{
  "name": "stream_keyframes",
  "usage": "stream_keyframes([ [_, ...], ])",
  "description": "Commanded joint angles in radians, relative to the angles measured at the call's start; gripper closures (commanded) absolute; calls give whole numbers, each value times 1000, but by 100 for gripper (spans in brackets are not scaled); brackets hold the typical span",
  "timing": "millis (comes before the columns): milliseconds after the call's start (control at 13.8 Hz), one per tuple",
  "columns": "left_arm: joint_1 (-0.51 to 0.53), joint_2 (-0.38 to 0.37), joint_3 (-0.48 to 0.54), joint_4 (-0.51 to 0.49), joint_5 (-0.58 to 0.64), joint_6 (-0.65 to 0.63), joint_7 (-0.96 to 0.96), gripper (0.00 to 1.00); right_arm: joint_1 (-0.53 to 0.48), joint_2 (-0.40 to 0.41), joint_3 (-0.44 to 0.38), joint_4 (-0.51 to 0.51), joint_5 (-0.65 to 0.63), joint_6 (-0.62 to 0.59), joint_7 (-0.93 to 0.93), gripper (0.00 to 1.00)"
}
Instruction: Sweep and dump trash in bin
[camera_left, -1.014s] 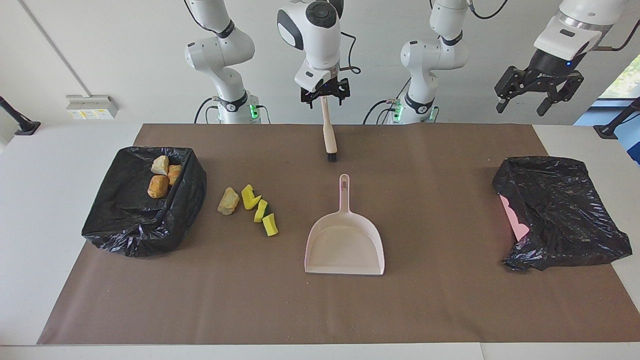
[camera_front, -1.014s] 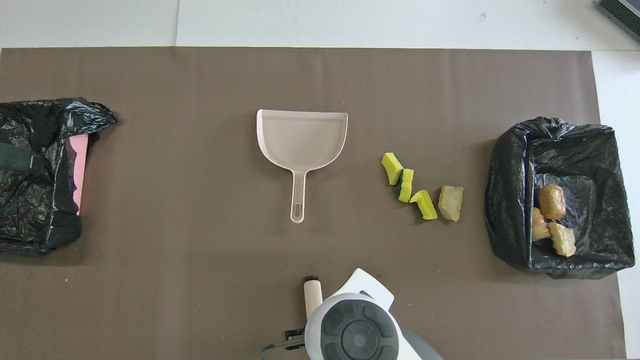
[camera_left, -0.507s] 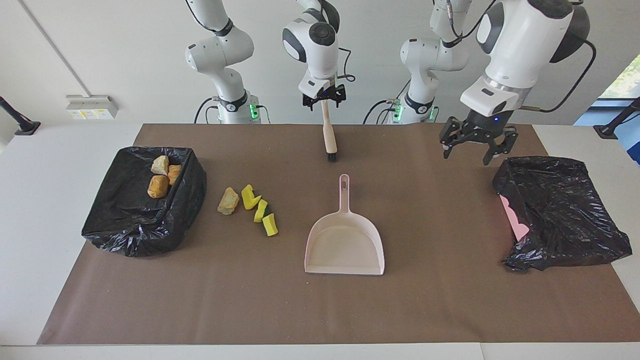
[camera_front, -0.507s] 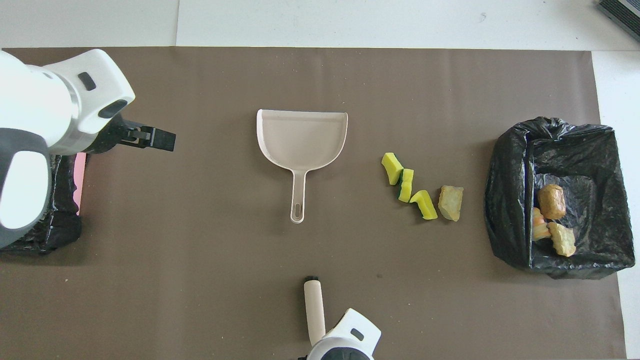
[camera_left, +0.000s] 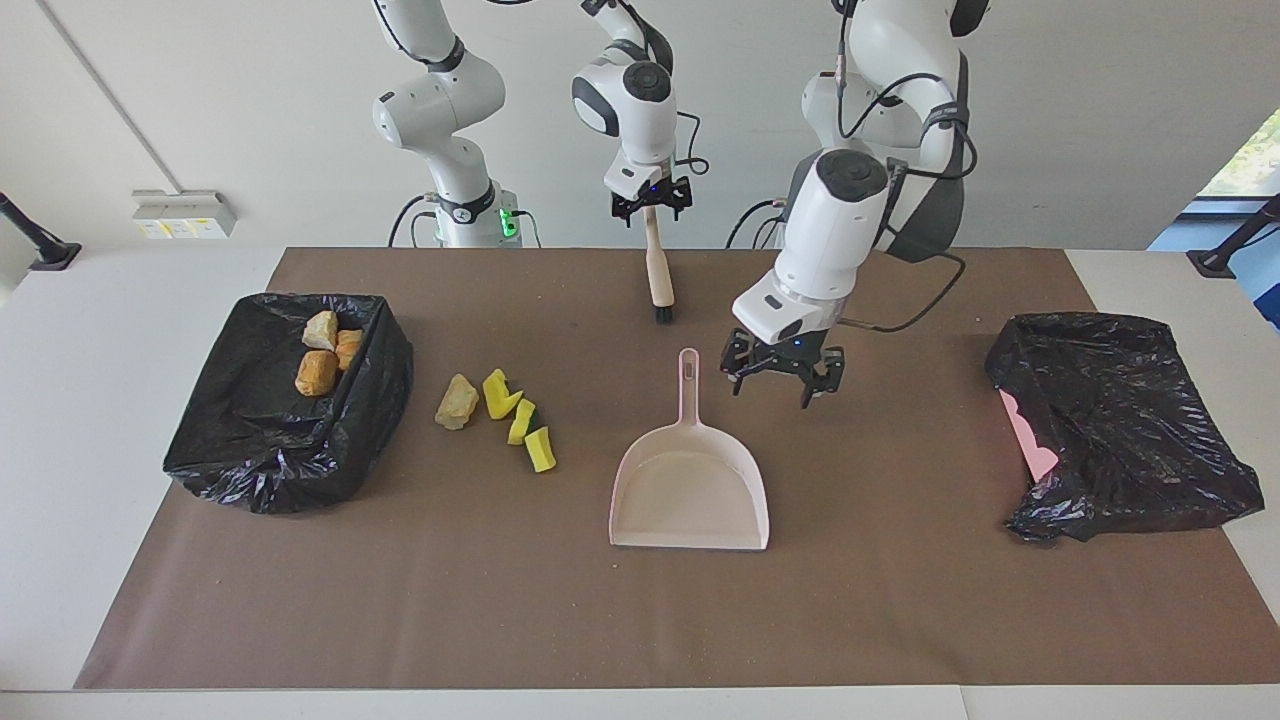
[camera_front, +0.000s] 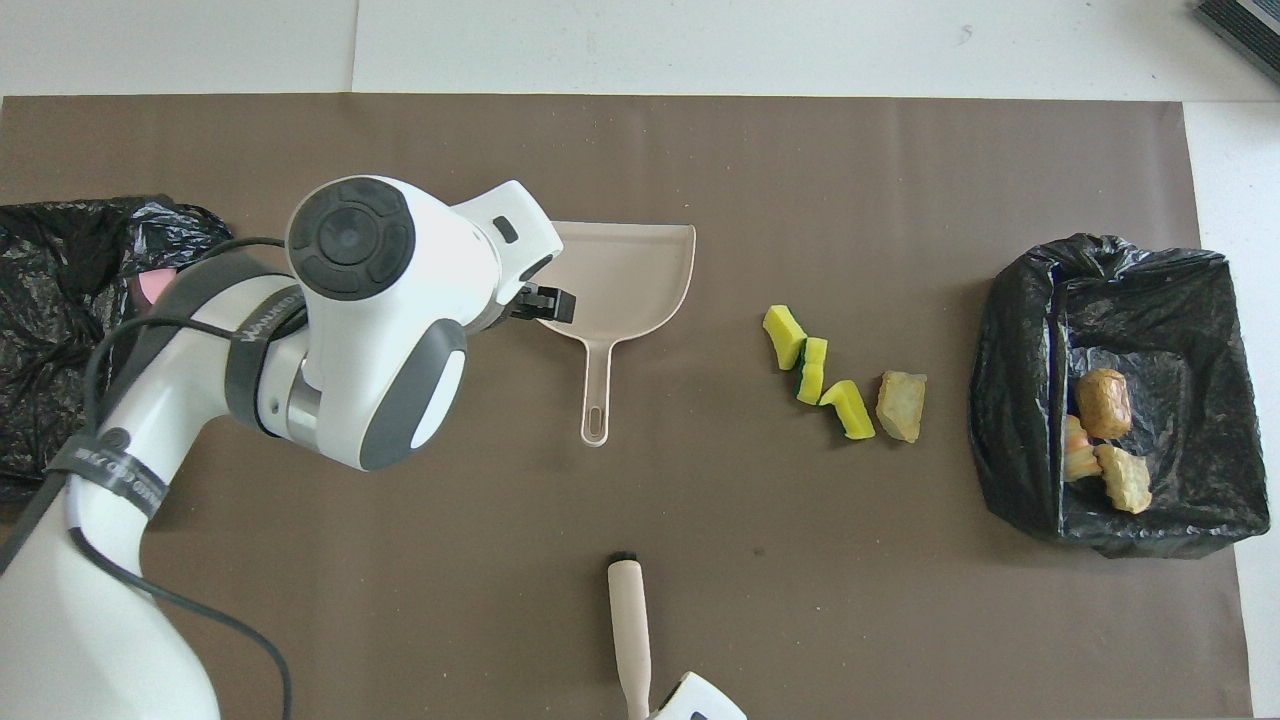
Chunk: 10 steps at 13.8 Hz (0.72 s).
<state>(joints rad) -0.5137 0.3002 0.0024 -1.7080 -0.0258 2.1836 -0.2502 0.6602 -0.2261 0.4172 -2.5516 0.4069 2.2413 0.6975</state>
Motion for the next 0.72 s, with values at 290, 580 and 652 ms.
stream_keyframes([
  [290, -147, 42, 16, -114, 3, 97, -150, 0, 32, -12, -3, -33, 36, 34, -9, 33],
  [580, -157, 37, 16, -123, 4, 79, -202, 0, 32, -9, -3, -32, 50, 29, 31, 100],
  [652, -157, 34, 18, -127, 4, 68, -204, 22, 32, -7, -3, -27, 52, 29, 43, 100],
])
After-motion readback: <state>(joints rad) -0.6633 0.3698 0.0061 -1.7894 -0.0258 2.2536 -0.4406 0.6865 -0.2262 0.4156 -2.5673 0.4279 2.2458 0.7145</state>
